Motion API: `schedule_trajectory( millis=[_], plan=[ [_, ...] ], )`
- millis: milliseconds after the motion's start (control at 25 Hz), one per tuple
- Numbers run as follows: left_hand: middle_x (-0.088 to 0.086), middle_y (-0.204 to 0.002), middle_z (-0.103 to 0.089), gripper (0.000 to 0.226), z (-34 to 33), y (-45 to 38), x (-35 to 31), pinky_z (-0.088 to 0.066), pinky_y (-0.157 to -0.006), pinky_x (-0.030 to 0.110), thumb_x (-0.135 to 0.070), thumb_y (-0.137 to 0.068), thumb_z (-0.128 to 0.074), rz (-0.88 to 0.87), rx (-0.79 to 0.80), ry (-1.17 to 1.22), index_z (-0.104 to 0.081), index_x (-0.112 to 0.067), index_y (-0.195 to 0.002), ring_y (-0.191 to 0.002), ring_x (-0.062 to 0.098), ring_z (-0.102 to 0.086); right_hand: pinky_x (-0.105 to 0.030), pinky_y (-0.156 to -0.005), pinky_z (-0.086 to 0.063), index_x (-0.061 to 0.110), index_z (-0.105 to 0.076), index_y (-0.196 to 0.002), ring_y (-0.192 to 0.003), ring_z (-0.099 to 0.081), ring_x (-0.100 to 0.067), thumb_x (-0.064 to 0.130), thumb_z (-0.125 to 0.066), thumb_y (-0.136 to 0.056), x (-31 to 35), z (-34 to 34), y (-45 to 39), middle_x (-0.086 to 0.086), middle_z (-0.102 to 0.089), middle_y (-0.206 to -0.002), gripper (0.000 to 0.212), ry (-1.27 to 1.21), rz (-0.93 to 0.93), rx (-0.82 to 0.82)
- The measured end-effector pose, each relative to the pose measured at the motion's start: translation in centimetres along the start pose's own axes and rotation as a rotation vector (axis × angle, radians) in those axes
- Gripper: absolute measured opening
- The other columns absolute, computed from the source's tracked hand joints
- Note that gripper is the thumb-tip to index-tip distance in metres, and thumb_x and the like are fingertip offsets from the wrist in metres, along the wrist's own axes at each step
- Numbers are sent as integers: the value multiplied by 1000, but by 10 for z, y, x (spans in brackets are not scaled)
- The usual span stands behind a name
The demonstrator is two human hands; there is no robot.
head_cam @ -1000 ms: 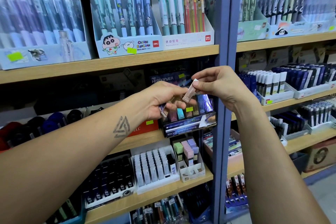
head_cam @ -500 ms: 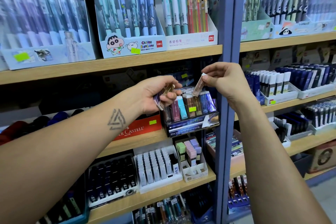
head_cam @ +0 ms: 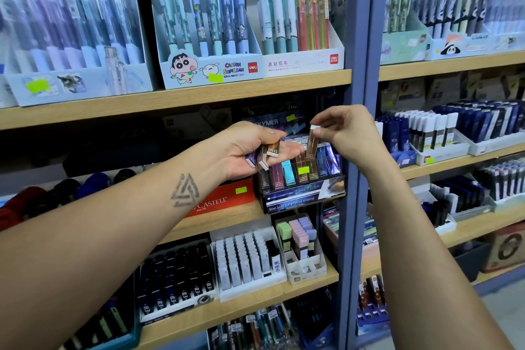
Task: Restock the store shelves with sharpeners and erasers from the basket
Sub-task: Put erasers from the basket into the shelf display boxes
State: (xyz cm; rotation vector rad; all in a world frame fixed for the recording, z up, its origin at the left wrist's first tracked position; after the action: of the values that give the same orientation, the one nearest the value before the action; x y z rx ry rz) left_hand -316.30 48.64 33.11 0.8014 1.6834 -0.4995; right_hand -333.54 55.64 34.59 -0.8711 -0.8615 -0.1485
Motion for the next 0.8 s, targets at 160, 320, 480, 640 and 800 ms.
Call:
schedule_trajectory(
  millis=[160, 320, 480, 640, 800],
  plan=[
    [36, -95, -68, 28, -1, 3, 1, -63, -68, 43, 8, -101, -39, -7, 34, 2, -46, 10, -128, -76, 42, -73, -30, -73, -56, 14, -74, -88, -74, -69, -19, 1, -75, -84, 7, 5, 2, -8, -74, -81, 13, -201, -26, -20],
    [38, -113, -64, 20, -3, 4, 3, -60, -75, 50, 7, -101, -41, 0, 80, -54, -53, 12, -116, -95, 50, -69, -27, -69, -56, 1, -72, -96, -74, -68, -21, -5, -73, -84, 20, 6, 6, -15, -71, -82, 14, -557, -77, 36],
    [40, -119, -60, 27, -8, 6, 6, -58, -80, 51, 2, -102, -40, 8, 116, -105, -53, 16, -122, -104, 49, -65, -27, -71, -58, -2, -71, -96, -75, -69, -22, -6, -75, -80, 27, -13, 13, -16, -72, -82, 17, -570, -113, 208],
    [36, -107, -66, 28, -14, 7, 7, -61, -77, 49, 0, -103, -40, -12, 170, -138, -52, 15, -123, -93, 44, -71, -27, -67, -59, 1, -72, -91, -72, -69, -24, -5, -77, -79, 27, -16, 13, -15, -71, -76, 14, -473, -99, 223],
    [24, -84, -69, 18, -17, 10, 6, -60, -55, 27, -2, -102, -44, -37, 189, -185, -58, 8, -108, -69, 26, -72, -30, -66, -57, -1, -71, -99, -63, -66, -21, -4, -74, -83, 32, -21, 16, -19, -70, -76, 17, -393, -106, 309]
  ],
)
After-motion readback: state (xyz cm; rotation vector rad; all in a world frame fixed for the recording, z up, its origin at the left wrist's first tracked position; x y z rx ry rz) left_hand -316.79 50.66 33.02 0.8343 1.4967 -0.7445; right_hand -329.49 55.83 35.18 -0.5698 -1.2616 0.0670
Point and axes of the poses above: each hand's wrist, its own y-axis away from the middle knuckle, its own z-axis out of the back of the hand, x = y × z, the point moved 7 cm from there along -y, towards the middle knuckle
